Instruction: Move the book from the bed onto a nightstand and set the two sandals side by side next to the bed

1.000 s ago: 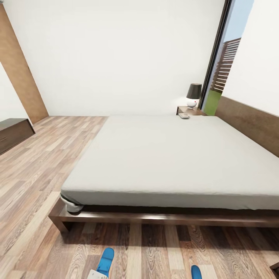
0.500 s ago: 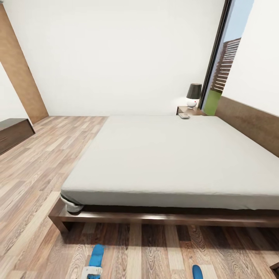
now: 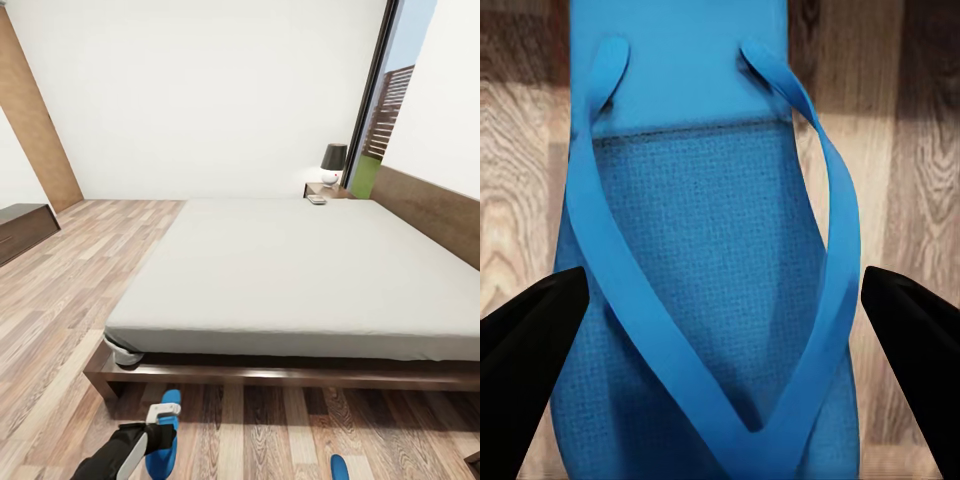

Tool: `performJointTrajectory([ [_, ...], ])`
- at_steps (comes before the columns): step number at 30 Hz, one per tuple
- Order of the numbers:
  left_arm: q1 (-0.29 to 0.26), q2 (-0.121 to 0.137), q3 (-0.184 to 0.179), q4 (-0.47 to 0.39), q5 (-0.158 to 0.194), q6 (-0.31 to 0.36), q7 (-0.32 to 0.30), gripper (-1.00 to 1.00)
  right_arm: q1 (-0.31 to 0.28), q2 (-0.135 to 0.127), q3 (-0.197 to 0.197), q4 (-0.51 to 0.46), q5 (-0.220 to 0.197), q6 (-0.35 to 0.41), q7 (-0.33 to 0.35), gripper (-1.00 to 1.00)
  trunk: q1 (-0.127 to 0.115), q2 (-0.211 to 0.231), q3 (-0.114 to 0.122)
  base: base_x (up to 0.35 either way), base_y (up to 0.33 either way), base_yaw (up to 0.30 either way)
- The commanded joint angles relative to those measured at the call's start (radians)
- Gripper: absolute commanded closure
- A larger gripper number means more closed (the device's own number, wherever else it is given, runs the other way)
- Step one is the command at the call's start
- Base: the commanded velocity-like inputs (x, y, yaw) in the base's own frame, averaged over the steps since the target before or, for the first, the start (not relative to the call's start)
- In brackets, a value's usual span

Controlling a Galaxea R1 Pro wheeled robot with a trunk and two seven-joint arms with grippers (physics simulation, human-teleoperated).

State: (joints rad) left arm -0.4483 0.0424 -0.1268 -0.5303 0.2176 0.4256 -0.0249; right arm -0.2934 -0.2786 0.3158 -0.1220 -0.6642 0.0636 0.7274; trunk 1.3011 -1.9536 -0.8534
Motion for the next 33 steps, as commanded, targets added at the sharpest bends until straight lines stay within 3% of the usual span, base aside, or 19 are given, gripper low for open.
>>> performJointTrajectory([
  [1,0.0,0.006,-0.007,-0.003,0.01,0.007,0.003,1.0,0.0,-0.001,0.005,-0.001,-0.011,0.007,0.003,1.0,0.0,0.0,-0.001,0.0,0.0,0.0],
  [8,0.0,0.039,0.006,-0.004,0.012,0.003,0.003,1.0,0.0,-0.002,0.003,-0.002,-0.011,0.007,0.003,1.0,0.0,0.0,-0.001,0.0,0.0,0.0],
  [11,0.002,0.038,0.024,-0.004,0.012,0.002,0.002,1.0,0.0,-0.002,0.002,-0.002,-0.011,0.007,0.003,1.0,0.0,0.0,-0.001,0.0,0.0,0.0],
  [24,0.003,0.033,0.029,-0.004,0.012,-0.014,0.002,1.0,0.0,-0.005,-0.002,-0.003,-0.011,0.009,0.005,1.0,0.05,-0.091,-0.042,0.0,0.0,0.0],
  [28,0.005,0.031,0.028,-0.004,0.012,-0.017,0.001,1.0,0.0,-0.021,-0.013,-0.02,-0.012,0.024,0.06,1.0,0.065,-0.119,-0.054,0.0,0.0,0.0],
  [30,0.005,0.031,0.028,-0.004,0.012,-0.017,0.001,1.0,0.0,-0.034,-0.019,-0.077,-0.012,0.061,0.071,1.0,0.073,-0.133,-0.06,0.0,0.0,0.0],
  [33,0.005,0.027,0.028,-0.004,0.012,-0.017,0.001,1.0,0.0,-0.044,-0.027,-0.218,-0.013,0.22,0.078,1.0,0.084,-0.154,-0.07,0.0,0.0,0.0],
])
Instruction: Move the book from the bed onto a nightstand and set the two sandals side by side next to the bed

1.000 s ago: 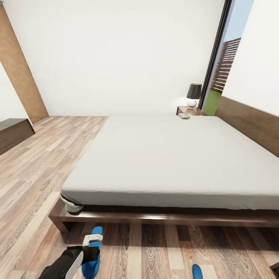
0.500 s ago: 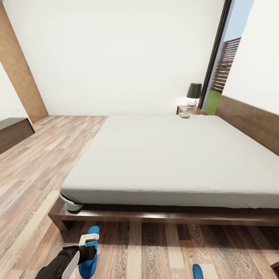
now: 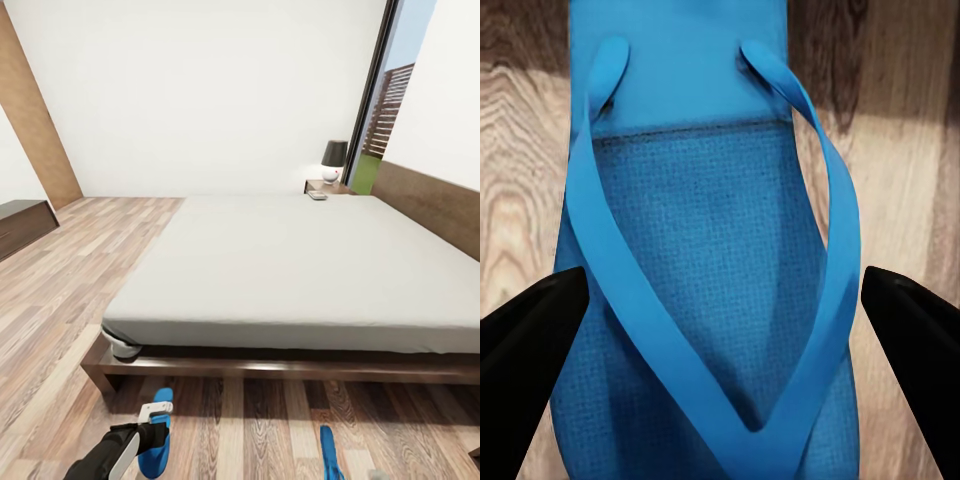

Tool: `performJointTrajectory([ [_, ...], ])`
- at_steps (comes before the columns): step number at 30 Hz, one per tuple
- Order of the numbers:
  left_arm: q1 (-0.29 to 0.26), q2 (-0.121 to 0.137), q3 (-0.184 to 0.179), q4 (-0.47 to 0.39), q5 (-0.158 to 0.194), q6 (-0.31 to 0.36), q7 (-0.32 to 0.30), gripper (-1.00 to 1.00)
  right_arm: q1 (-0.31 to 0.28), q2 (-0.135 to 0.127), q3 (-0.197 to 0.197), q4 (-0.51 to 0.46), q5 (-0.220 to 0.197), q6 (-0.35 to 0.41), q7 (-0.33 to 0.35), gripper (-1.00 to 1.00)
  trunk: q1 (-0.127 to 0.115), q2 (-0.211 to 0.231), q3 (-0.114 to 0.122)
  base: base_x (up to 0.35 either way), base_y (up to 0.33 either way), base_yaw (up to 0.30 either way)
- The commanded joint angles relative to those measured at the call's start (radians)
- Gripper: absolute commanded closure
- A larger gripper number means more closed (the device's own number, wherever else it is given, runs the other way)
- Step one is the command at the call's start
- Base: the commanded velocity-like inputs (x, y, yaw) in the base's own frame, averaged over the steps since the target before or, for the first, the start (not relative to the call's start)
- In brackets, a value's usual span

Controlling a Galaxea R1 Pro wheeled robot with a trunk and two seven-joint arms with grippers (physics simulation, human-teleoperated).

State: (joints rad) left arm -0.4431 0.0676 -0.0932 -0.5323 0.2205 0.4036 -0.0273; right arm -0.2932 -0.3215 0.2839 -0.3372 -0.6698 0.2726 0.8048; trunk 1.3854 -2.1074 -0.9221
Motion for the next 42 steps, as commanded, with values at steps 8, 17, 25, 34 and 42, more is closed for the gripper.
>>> performJointTrajectory([
  [8,0.0,0.0,-0.006,-0.002,0.01,0.004,0.003,1.0,0.0,-0.086,-0.239,-0.223,-0.179,0.464,0.036,1.0,0.031,-0.057,-0.026,0.0,0.0,0.0],
  [17,0.002,-0.01,-0.006,-0.001,0.008,0.004,0.003,1.0,0.0,-0.104,-0.245,-0.289,-0.182,0.5,0.142,1.0,0.065,-0.12,-0.054,0.0,0.0,0.0],
  [25,0.003,0.03,-0.004,0.051,0.001,-0.176,0.044,1.0,0.0,-0.103,-0.246,-0.289,-0.182,0.501,0.143,1.0,0.08,-0.148,-0.067,0.0,0.0,0.0],
  [34,0.004,0.043,-0.004,0.128,-0.001,-0.339,0.121,1.0,0.0,-0.103,-0.246,-0.29,-0.182,0.501,0.144,1.0,0.084,-0.155,-0.07,0.0,0.0,0.0],
  [42,0.004,0.044,-0.005,0.13,-0.001,-0.338,0.122,1.0,0.0,-0.103,-0.246,-0.29,-0.182,0.501,0.143,1.0,0.115,-0.211,-0.095,0.0,0.0,0.0],
])
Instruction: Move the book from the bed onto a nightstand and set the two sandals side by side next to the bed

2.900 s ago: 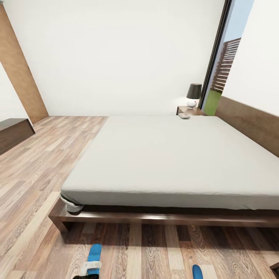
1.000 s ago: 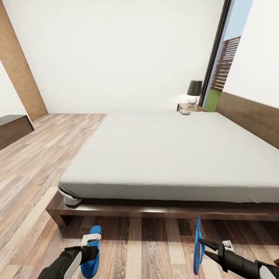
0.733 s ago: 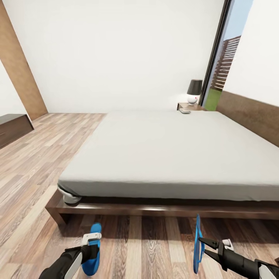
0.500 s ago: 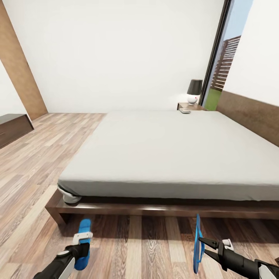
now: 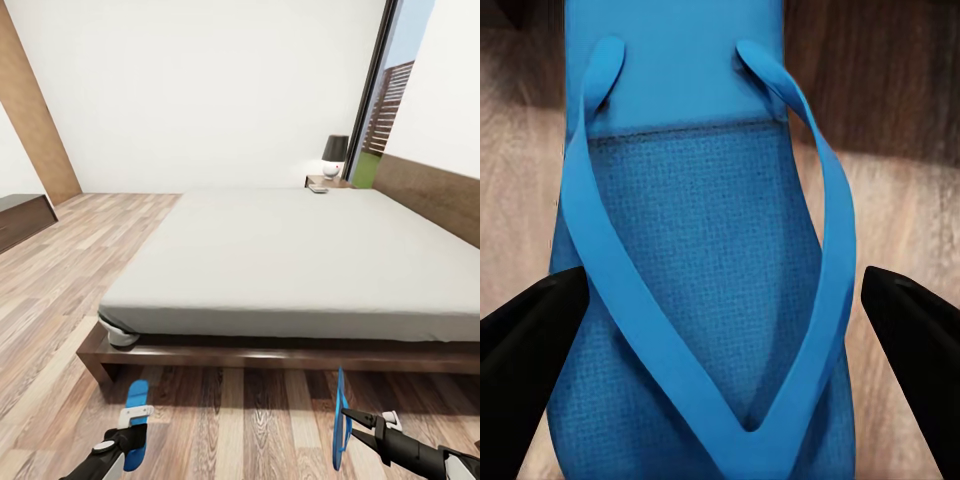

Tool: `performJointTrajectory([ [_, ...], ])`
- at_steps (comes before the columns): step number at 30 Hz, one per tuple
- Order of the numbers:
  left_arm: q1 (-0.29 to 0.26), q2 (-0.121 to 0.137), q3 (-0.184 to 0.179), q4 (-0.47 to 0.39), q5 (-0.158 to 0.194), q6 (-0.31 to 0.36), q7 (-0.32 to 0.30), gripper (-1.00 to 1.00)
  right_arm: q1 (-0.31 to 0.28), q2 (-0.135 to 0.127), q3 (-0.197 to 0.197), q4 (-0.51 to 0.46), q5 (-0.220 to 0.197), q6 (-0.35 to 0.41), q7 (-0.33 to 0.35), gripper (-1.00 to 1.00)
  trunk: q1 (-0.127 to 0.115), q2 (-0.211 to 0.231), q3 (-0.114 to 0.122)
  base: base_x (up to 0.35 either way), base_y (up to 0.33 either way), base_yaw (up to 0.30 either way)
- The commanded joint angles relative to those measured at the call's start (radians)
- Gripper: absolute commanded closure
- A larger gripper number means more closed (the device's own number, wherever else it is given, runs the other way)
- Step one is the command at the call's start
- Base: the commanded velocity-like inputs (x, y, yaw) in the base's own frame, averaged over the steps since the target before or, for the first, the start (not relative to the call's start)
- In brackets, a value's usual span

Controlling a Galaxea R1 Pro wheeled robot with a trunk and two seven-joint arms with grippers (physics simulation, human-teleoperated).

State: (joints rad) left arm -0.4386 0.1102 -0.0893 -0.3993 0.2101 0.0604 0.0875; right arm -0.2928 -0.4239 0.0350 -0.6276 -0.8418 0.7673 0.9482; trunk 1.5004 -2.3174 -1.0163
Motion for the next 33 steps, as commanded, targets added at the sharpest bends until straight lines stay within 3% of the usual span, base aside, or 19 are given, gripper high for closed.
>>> performJointTrajectory([
  [1,0.0,0.001,-0.009,-0.003,0.009,0.005,0.008,1.0,-0.001,-0.001,0.003,0.0,-0.01,0.006,0.0,1.0,0.004,-0.008,-0.004,0.0,0.0,0.0],
  [26,0.0,-0.003,-0.012,-0.003,0.008,0.006,0.008,1.0,-0.001,-0.003,0.003,0.001,-0.01,0.004,0.001,1.0,0.1,-0.183,-0.082,0.0,0.0,0.0],
  [33,0.0,-0.003,-0.011,-0.003,0.008,0.007,0.008,1.0,0.0,-0.003,0.003,0.001,-0.01,0.004,0.001,1.0,0.103,-0.184,-0.109,0.0,0.0,0.0],
])
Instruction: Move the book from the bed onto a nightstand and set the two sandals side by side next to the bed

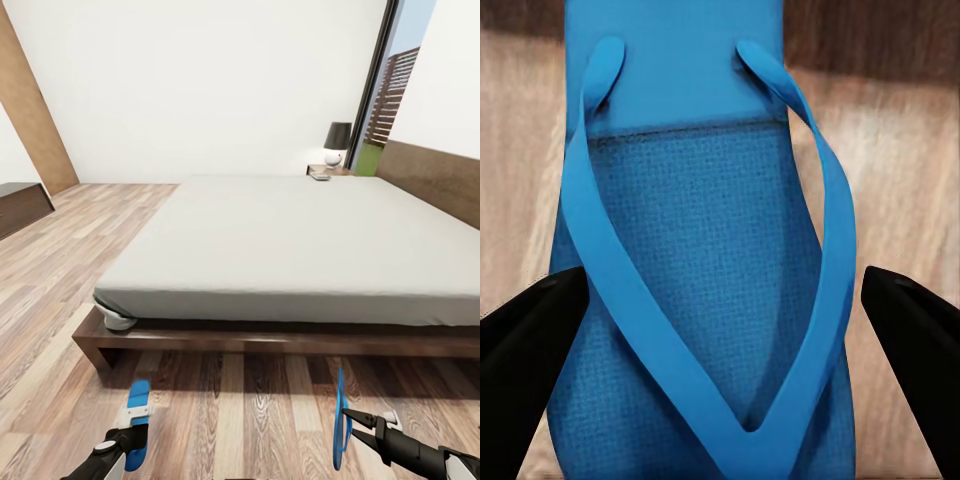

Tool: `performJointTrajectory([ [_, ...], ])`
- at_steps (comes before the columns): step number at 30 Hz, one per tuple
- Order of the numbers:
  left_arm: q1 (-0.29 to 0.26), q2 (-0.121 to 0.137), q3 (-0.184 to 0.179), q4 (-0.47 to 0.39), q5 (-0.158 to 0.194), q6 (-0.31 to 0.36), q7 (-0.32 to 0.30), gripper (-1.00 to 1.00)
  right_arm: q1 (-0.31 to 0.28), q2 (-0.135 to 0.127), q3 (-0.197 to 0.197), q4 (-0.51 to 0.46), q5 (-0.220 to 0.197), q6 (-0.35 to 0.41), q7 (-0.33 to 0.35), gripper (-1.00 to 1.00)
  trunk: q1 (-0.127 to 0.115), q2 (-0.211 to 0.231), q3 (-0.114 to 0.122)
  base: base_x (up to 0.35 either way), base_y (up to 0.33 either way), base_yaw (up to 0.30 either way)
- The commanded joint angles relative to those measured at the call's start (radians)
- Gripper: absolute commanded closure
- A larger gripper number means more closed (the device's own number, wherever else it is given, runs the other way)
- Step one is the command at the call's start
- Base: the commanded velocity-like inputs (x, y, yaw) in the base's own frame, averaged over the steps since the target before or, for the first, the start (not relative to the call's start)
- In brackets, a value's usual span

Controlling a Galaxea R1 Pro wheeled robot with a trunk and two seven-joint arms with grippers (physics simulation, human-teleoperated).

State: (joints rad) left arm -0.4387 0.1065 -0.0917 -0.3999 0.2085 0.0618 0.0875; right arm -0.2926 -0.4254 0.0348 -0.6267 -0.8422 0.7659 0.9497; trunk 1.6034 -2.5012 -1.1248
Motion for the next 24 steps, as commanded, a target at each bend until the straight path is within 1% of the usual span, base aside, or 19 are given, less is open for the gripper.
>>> performJointTrajectory([
  [1,0.0,0.001,-0.009,-0.003,0.009,0.006,0.008,1.0,-0.001,-0.001,0.003,0.0,-0.009,0.006,0.0,1.0,0.0,-0.001,-0.005,0.0,0.0,0.0],
  [24,0.0,0.001,-0.011,-0.003,0.009,0.006,0.009,1.0,-0.001,-0.001,0.004,-0.001,-0.009,0.006,-0.002,1.0,0.011,-0.006,-0.094,0.0,0.0,0.0],
])
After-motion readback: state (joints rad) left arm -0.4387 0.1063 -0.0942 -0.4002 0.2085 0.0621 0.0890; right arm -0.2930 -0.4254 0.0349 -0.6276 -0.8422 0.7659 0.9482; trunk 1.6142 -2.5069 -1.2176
